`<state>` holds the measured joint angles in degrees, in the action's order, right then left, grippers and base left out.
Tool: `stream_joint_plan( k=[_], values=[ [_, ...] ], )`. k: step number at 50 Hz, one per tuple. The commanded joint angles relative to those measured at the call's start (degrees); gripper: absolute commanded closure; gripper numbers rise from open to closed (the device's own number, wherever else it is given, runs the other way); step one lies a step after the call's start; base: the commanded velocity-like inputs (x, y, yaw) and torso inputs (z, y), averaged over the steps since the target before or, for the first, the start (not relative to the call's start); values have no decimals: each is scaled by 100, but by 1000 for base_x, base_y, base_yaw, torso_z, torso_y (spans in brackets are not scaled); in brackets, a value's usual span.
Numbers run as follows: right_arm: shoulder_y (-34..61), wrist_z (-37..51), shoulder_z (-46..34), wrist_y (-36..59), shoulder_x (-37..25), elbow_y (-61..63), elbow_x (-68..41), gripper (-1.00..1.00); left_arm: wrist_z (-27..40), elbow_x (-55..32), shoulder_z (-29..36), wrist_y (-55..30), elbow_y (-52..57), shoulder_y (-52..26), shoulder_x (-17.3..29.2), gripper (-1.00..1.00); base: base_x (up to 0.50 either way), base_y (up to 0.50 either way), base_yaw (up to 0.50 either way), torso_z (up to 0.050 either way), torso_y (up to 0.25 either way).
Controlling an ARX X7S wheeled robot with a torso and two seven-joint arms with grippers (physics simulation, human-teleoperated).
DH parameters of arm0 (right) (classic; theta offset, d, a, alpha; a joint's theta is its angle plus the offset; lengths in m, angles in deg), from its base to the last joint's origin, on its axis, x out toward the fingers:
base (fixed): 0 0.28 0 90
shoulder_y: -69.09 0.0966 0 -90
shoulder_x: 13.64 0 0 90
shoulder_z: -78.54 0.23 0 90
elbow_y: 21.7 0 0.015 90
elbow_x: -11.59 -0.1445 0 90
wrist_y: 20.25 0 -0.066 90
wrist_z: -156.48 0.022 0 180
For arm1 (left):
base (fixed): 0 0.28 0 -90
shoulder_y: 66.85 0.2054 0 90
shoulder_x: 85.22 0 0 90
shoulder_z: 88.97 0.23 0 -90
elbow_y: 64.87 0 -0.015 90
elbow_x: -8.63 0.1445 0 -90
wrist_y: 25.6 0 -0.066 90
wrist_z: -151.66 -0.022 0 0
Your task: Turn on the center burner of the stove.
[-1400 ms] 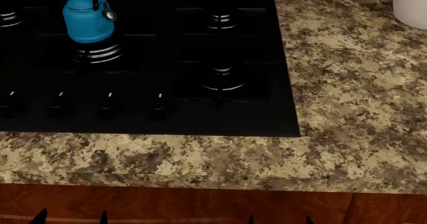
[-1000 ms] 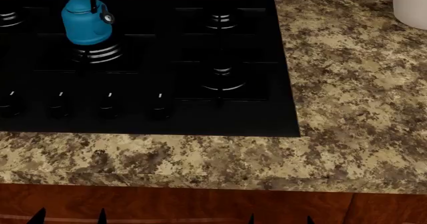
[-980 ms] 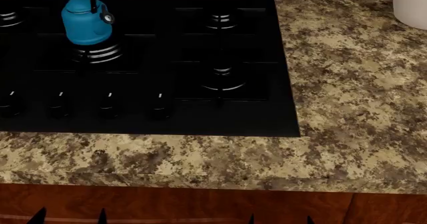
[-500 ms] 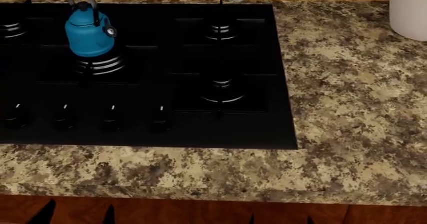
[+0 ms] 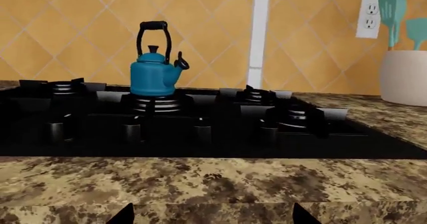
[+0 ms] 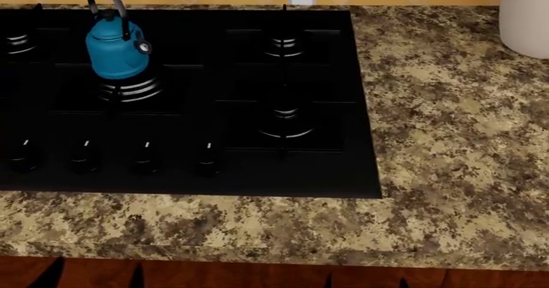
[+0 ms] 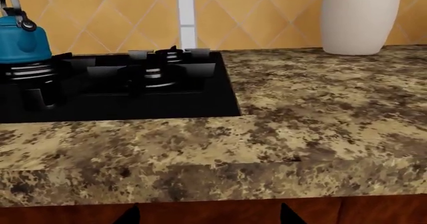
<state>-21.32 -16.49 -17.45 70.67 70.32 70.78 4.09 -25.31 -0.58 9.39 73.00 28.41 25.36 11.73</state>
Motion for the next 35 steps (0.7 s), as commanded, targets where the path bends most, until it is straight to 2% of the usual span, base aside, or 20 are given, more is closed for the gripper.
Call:
stream_joint_plan(
  k=[1,6,7,8,18,35],
  values=[
    [-38,52,128,305,-118,432,-404,-100,255,-123,-78,-243,22,-35,23,-100,0,0,0,0,0],
    [-45,80,118,351,-181,519,-426,-100,259,-331,-95,-395,78,-40,30,-100,0,0,0,0,0],
    [-89,180,159,834,-321,1238,-491,-100,291,-446,-133,-622,349,22,93,-100,0,0,0,0,0],
    [-89,218,165,972,-336,1433,-531,-100,266,-518,-134,-637,329,19,83,-100,0,0,0,0,0],
    [-31,447,248,1746,-619,2554,-669,-100,585,-664,-208,-1260,1301,60,266,-100,0,0,0,0,0],
    [-61,671,287,2256,-950,3398,-704,-100,1035,-762,-315,-2042,2547,48,595,-100,0,0,0,0,0]
  ],
)
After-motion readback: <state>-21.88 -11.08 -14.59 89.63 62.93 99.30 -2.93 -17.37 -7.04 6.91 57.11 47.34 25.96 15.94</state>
